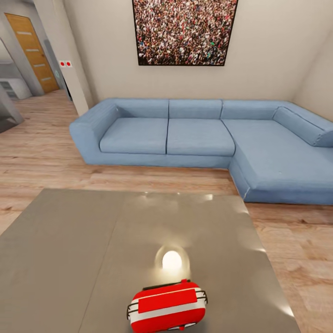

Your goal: Turn on the radio receiver that's on the table in the living room.

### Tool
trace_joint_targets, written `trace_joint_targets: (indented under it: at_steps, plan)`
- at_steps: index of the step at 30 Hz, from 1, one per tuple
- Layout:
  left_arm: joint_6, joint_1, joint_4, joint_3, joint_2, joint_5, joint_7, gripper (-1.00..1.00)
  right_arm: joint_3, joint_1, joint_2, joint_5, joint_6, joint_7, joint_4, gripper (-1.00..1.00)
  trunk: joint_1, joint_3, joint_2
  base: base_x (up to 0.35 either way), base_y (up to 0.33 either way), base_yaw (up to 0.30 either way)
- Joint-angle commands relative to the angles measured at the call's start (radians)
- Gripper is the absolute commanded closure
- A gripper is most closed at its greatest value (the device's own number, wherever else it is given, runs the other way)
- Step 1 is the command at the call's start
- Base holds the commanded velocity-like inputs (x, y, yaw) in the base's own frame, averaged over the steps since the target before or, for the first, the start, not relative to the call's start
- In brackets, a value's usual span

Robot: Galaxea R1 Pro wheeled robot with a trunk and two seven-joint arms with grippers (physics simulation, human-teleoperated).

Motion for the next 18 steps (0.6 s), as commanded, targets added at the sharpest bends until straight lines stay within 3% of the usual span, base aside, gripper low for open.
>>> trace_joint_targets:
  at_steps: [1,8,18]
  plan:
    - [0.0,0.0,0.0,0.0,0.0,-0.001,0.0,-1.0,0.0,0.0,0.0,0.0,0.0,0.0,0.0,-1.0,0.0,0.0,0.0,0.288,0.0,0.0]
    - [0.001,0.0,-0.001,-0.001,-0.001,0.0,0.001,-1.0,0.0,0.0,0.0,0.0,0.0,0.0,-0.001,-1.0,0.0,0.0,0.0,0.302,0.0,0.0]
    - [0.001,0.0,0.0,0.0,0.0,0.001,0.003,-1.0,0.0,0.0,0.0,0.0,0.0,0.0,0.0,-1.0,0.0,0.0,0.0,0.038,0.0,0.0]
